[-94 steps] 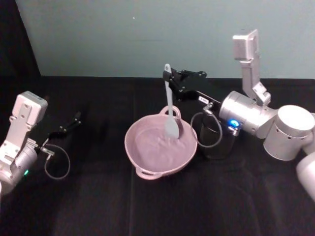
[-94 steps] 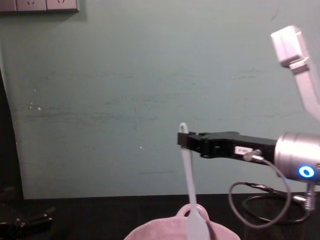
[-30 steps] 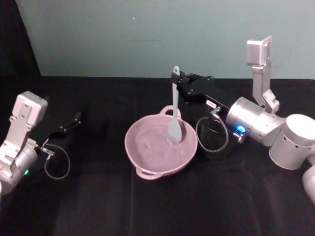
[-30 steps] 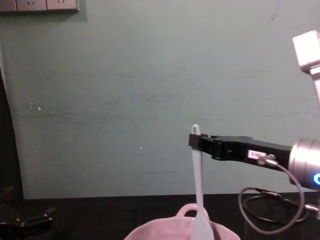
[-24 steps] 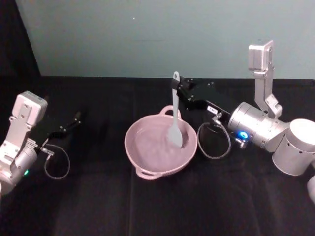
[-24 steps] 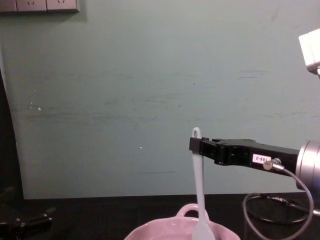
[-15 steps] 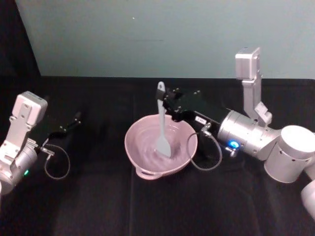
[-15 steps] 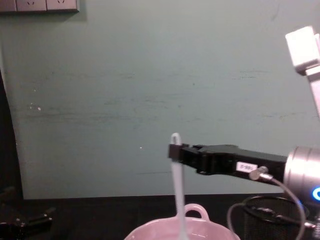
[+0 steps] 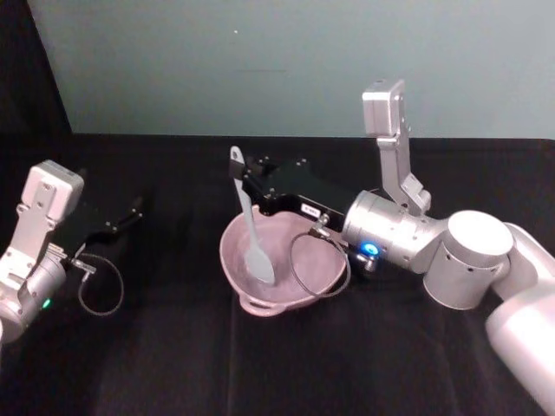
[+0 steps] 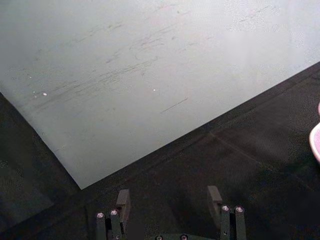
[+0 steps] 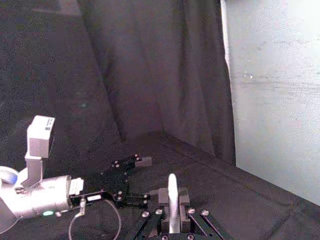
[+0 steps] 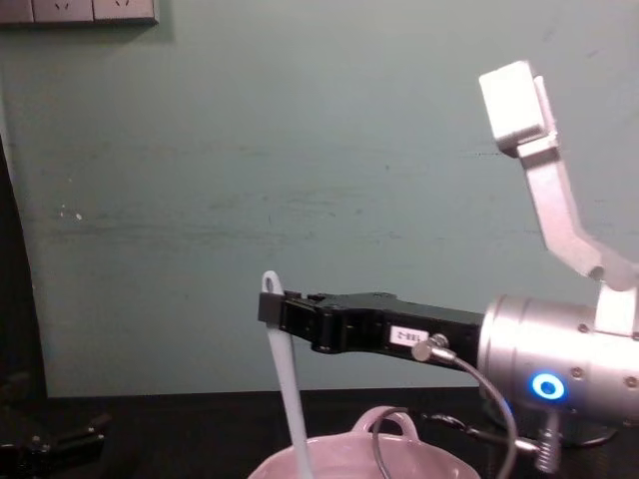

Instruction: Use the one hand to pick up the spoon and stir the clear water in the bowl.

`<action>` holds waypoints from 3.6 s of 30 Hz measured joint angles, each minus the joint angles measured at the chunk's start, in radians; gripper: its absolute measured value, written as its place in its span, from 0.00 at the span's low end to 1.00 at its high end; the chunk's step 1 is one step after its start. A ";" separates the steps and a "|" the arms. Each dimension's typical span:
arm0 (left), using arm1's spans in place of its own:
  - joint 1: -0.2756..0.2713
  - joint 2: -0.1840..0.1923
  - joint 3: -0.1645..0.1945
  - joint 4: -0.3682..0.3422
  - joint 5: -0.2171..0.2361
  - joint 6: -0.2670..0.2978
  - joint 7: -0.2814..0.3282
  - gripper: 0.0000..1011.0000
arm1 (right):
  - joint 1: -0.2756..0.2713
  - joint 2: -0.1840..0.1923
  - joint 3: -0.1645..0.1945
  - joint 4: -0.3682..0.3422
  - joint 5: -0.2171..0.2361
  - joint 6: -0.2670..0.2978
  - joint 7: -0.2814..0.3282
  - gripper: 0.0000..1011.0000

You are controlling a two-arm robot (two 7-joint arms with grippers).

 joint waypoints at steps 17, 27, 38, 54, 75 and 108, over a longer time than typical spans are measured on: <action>0.000 0.000 0.000 0.000 0.000 0.000 0.000 1.00 | 0.089 -0.037 0.049 0.178 -0.007 -0.048 -0.013 0.12; 0.000 0.000 0.000 0.000 0.000 0.000 0.000 1.00 | 0.022 0.033 0.101 0.089 -0.003 -0.042 -0.040 0.12; 0.000 0.000 0.000 0.000 0.000 0.000 0.000 1.00 | -0.058 0.074 0.091 -0.042 0.000 -0.017 -0.034 0.12; 0.000 0.000 0.000 0.000 0.000 0.000 0.000 1.00 | -0.035 0.017 0.016 -0.038 -0.003 -0.013 -0.003 0.12; 0.000 0.000 0.000 0.000 0.000 0.000 0.000 1.00 | 0.074 -0.048 0.028 0.144 -0.017 -0.049 -0.014 0.12; 0.000 0.000 0.000 0.000 0.000 0.000 0.000 1.00 | -0.035 0.009 0.027 -0.026 -0.018 -0.010 -0.013 0.12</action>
